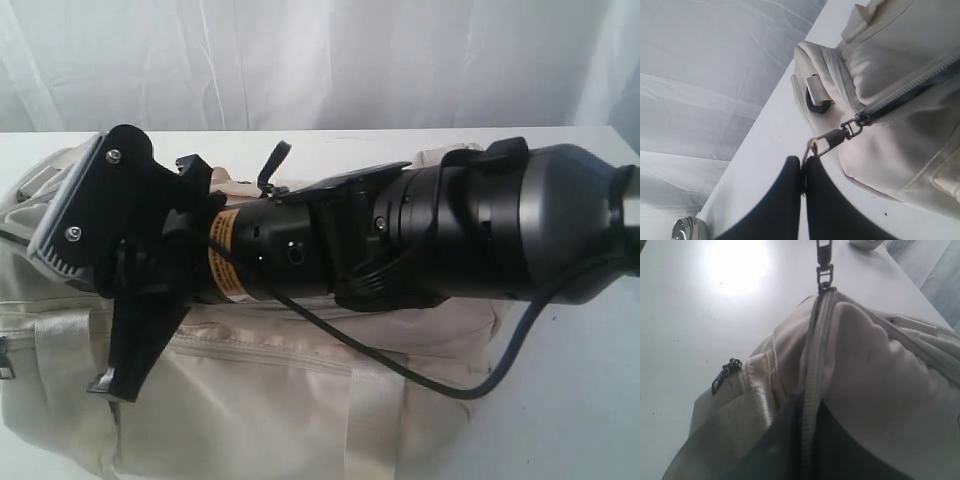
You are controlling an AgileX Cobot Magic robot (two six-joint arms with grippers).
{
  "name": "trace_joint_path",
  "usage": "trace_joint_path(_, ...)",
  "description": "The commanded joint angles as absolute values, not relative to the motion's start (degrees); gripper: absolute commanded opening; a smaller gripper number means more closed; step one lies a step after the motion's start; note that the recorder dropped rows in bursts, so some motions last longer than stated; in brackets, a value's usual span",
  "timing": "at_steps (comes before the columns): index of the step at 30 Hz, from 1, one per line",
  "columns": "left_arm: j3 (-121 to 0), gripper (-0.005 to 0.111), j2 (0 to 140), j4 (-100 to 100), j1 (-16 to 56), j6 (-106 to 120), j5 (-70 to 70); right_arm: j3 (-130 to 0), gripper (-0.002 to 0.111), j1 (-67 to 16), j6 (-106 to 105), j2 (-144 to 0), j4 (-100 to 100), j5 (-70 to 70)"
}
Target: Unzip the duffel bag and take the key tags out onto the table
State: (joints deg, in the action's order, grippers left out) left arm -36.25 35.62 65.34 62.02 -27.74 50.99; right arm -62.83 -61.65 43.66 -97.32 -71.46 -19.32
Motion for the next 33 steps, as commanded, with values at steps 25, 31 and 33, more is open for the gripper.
trace_joint_path(25, -36.48, 0.0, 44.7, 82.91, 53.48, -39.5, 46.27, -62.78, 0.0, -62.26, 50.34, -94.23, -83.2, -26.48)
trace_joint_path(31, -36.48, 0.0, 48.44, 83.36, 38.11, -45.72, 28.83, -62.78, 0.0, -62.26, 54.19, -94.11, -86.31, -26.45)
trace_joint_path(33, -36.48, 0.0, 49.34, 83.36, 33.8, -48.27, 23.65, -62.78, 0.0, -62.26, 54.77, -94.11, -87.63, -26.45)
